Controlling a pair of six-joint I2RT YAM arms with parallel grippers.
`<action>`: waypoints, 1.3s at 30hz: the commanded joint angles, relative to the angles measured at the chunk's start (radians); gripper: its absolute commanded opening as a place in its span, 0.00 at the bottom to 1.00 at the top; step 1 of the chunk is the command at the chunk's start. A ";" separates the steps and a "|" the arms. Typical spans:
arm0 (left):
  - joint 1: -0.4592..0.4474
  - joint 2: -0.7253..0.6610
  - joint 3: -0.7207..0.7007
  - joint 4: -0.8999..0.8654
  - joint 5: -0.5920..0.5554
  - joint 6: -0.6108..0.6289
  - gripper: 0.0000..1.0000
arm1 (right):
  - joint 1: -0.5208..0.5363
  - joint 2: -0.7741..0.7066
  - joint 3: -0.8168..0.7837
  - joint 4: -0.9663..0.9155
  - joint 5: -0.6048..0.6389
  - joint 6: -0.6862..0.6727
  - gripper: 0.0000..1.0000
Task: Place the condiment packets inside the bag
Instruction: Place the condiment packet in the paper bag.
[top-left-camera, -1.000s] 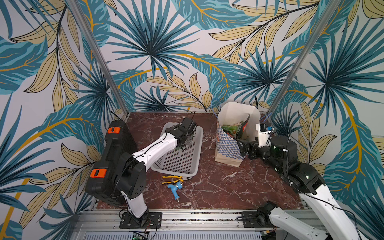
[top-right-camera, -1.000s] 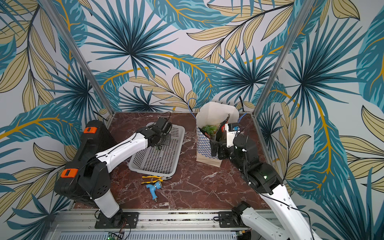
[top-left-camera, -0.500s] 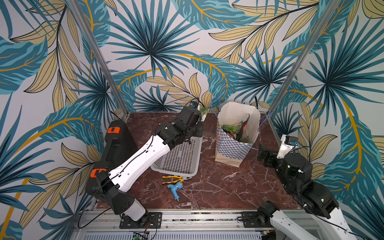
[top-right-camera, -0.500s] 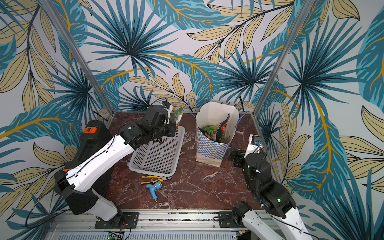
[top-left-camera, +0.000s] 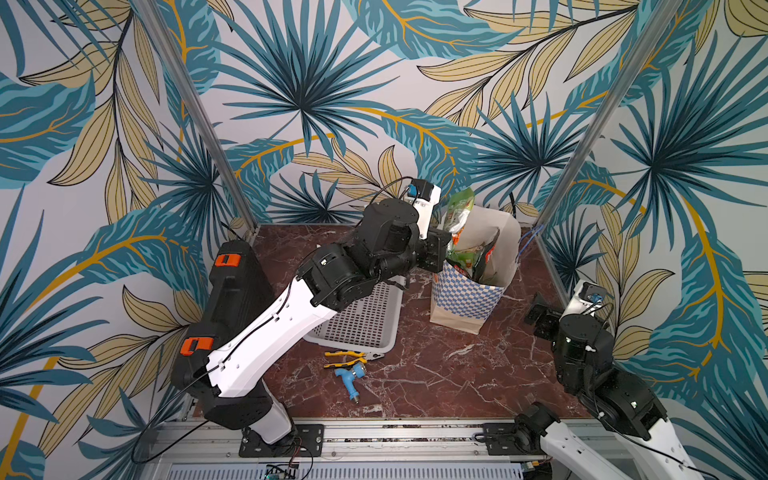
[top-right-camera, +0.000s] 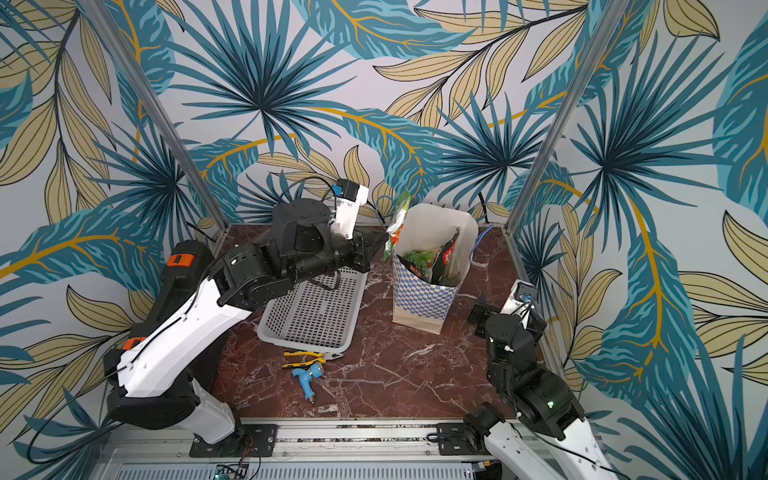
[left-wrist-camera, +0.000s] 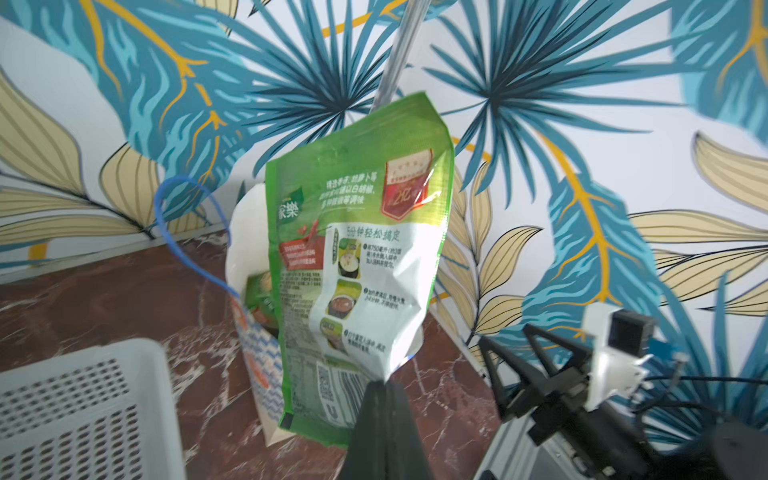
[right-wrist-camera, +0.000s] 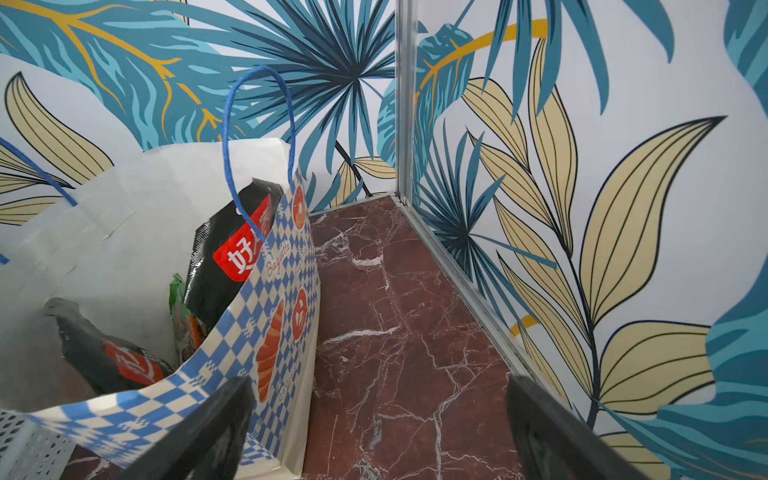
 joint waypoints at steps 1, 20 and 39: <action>-0.001 0.091 0.107 0.028 0.067 -0.021 0.00 | 0.000 0.011 -0.037 0.021 0.056 0.019 1.00; 0.088 0.438 0.285 0.082 0.125 -0.094 0.00 | 0.001 -0.011 -0.065 0.091 -0.157 -0.041 0.99; 0.101 0.158 -0.051 0.078 0.100 -0.017 0.58 | 0.000 0.007 -0.013 0.086 -0.122 -0.047 1.00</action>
